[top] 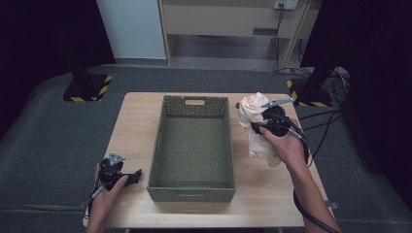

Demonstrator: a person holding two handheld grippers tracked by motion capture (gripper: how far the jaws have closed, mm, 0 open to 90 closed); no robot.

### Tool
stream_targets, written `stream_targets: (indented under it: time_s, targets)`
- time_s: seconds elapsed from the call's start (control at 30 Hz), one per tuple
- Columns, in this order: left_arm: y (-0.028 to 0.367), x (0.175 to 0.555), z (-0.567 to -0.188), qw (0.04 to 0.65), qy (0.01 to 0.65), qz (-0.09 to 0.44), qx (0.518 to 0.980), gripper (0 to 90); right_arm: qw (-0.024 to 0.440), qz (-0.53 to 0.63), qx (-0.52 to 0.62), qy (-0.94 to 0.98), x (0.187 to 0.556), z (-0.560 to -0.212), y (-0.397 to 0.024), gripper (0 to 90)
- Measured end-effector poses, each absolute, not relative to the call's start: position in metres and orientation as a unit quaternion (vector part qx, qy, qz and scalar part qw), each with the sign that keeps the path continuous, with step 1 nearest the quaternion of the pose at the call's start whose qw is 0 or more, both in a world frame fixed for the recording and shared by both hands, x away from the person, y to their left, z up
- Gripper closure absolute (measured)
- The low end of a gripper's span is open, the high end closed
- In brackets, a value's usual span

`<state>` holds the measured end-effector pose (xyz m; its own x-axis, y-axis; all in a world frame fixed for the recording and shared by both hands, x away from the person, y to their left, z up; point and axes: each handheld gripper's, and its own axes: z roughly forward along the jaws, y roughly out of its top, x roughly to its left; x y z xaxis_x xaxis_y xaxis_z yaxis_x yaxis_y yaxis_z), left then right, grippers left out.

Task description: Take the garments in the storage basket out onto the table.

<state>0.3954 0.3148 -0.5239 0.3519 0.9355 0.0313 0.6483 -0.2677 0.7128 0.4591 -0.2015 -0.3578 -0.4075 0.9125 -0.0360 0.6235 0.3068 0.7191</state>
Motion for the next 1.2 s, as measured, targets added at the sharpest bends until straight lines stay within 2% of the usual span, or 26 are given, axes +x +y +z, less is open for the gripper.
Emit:
stream_targets:
  time_s: [0.5, 0.93, 1.2]
  targets:
    - [0.315, 0.395, -0.524, 0.31, 0.52, 0.232, 0.762, 0.0, 0.216, 0.3, 0.522, 0.768, 0.496, -0.39, -0.217, 54.1]
    - [0.315, 0.395, -0.524, 0.31, 0.52, 0.232, 0.762, 0.0, 0.205, 0.289, 0.546, 0.759, 0.51, -0.423, -0.228, 53.9]
    - [0.315, 0.395, -0.524, 0.31, 0.52, 0.232, 0.762, 0.0, 0.2, 0.287, 0.549, 0.759, 0.512, -0.431, -0.23, 53.9]
